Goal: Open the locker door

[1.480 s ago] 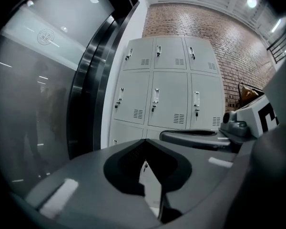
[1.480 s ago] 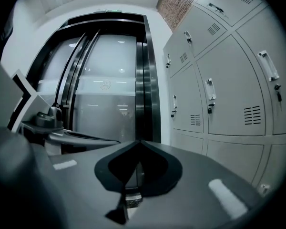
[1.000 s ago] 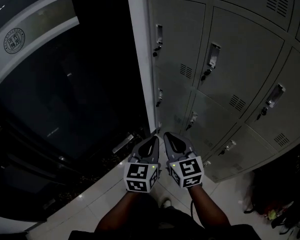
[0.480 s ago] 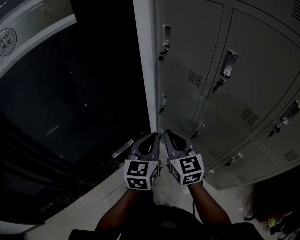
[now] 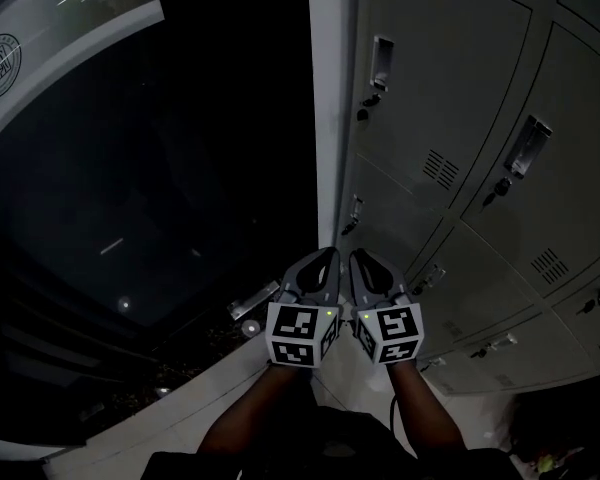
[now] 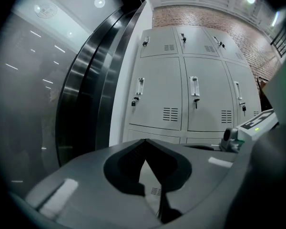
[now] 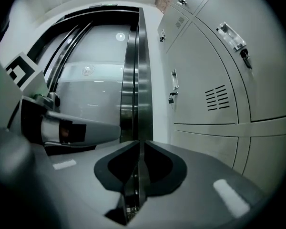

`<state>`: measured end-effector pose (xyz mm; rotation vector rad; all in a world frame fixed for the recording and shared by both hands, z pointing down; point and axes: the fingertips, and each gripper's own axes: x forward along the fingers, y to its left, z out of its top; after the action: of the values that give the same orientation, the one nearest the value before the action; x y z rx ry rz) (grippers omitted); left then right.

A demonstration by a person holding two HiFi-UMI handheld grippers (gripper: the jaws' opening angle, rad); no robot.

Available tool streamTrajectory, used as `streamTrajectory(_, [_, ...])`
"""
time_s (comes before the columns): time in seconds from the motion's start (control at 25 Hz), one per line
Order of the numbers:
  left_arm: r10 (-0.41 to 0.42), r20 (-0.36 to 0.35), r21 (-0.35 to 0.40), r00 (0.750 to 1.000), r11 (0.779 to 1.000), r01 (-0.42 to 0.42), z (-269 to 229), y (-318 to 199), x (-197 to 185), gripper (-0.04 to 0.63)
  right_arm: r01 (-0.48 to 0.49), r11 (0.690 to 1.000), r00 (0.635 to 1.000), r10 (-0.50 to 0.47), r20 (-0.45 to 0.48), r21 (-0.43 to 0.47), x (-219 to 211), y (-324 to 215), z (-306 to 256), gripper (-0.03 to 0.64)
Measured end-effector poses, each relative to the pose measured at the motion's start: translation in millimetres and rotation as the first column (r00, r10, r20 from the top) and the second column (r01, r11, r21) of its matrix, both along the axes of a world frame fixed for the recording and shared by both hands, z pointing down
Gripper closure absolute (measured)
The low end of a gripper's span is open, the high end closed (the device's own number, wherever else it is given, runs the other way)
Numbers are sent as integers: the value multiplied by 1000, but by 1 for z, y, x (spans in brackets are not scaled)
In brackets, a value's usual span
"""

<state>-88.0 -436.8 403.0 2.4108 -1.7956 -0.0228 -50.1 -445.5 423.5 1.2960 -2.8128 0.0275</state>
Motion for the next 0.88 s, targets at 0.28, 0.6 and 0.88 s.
streamTrajectory(0.28, [0, -6, -8, 1000, 1000, 0, 39, -38, -21, 591, -28, 1000, 1000, 27, -7, -10, -17, -50, 41, 597])
streamTrajectory(0.6, [12, -12, -17, 1000, 1000, -12, 61, -73, -31, 591, -52, 997, 999, 51, -17, -60, -29, -102, 83, 534])
streamTrajectory(0.88, [26, -5, -4, 1000, 1000, -26, 75, -100, -37, 591, -100, 993, 995, 100, 11, -60, -34, -145, 107, 486])
